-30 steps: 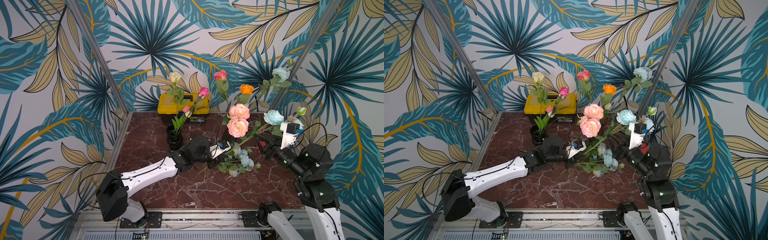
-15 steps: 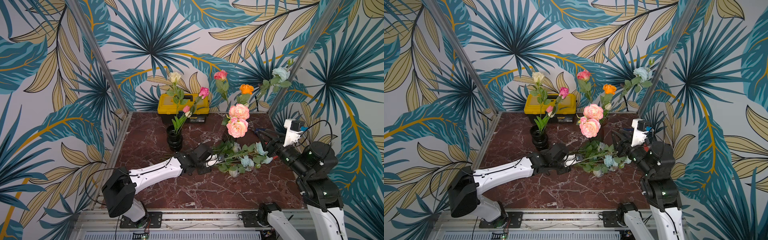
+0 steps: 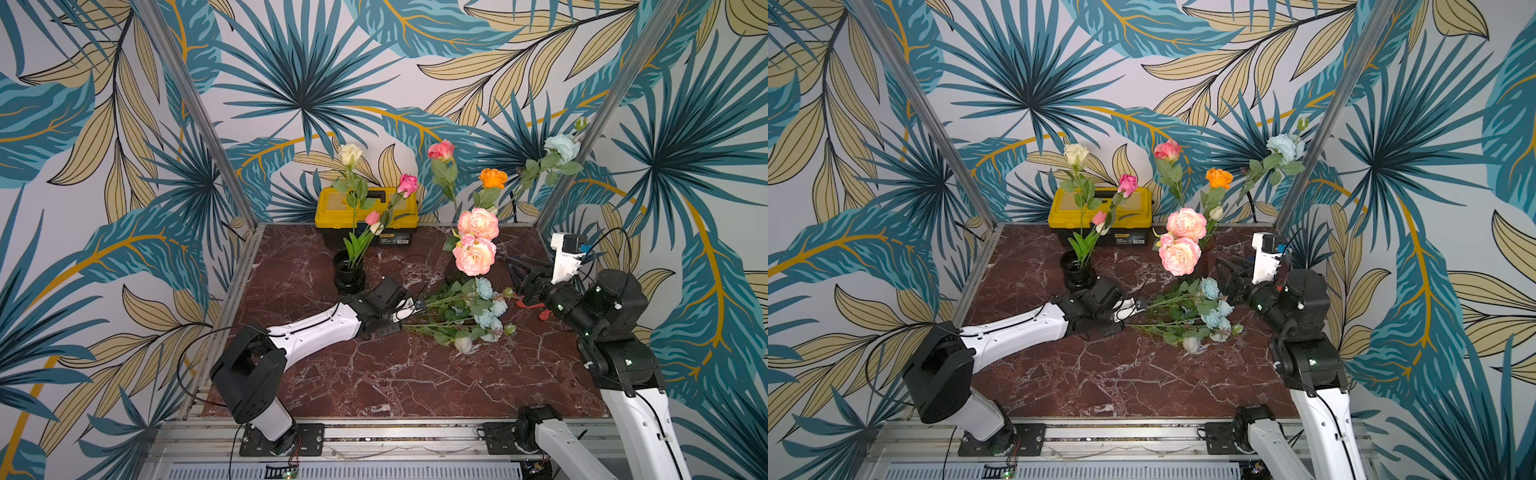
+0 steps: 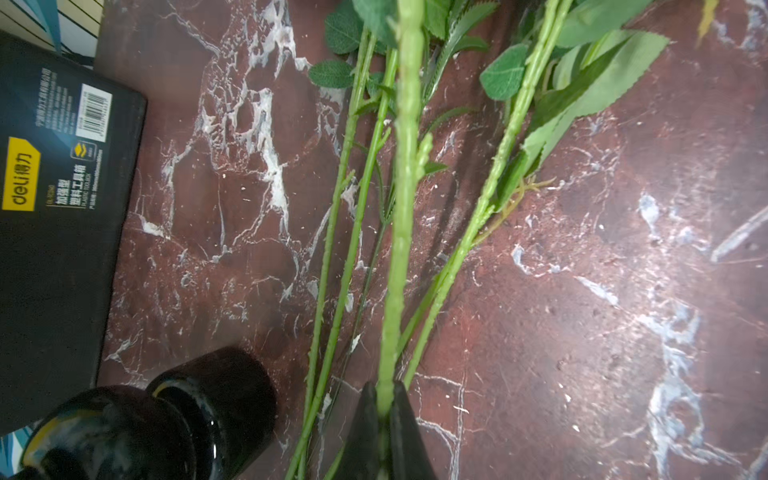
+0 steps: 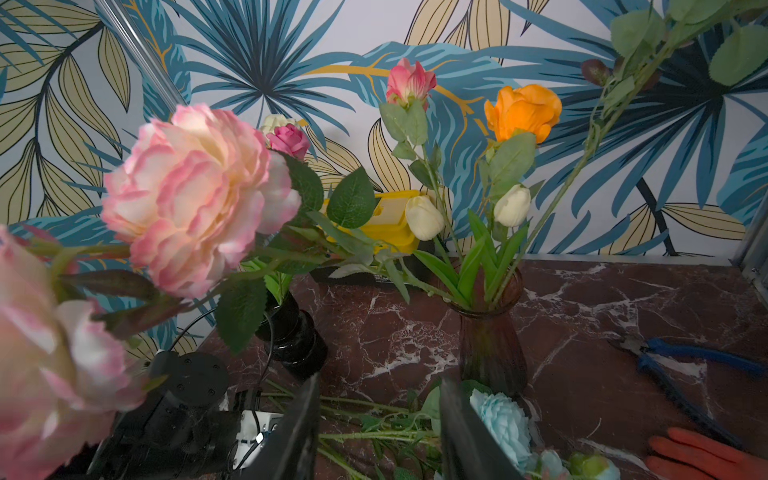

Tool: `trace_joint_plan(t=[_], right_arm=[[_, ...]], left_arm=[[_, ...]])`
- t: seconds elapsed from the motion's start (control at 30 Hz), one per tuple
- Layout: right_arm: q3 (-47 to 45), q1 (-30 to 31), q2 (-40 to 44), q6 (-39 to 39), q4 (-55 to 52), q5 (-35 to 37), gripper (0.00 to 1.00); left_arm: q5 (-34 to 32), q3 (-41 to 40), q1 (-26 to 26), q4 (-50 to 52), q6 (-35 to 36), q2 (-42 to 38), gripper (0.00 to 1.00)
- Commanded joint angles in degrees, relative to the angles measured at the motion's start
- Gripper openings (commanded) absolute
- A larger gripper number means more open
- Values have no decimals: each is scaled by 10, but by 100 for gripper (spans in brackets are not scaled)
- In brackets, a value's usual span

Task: Pick out blue flowers from the vase
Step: Place the flower at the center of the board.

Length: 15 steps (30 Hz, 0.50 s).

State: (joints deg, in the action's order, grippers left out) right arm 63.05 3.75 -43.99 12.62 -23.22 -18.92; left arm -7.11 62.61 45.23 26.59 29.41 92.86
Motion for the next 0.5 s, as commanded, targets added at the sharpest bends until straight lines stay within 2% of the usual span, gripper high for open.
trace_joint_plan(t=[0.0, 0.13, 0.4, 0.47], right_arm=[[-13, -3, -9, 2, 31, -2, 46], [-14, -13, -25, 13, 50, 7, 46], [-20, -85, -73, 69, 121, -46, 46], [-19, -94, -82, 72, 131, -52, 46]], left_arm=[[-1, 8, -5, -16, 13, 28, 0], [3, 18, -5, -20, 13, 57, 0], [-6, 37, -7, -20, 20, 74, 40], [-10, 37, -8, -20, 23, 72, 45]])
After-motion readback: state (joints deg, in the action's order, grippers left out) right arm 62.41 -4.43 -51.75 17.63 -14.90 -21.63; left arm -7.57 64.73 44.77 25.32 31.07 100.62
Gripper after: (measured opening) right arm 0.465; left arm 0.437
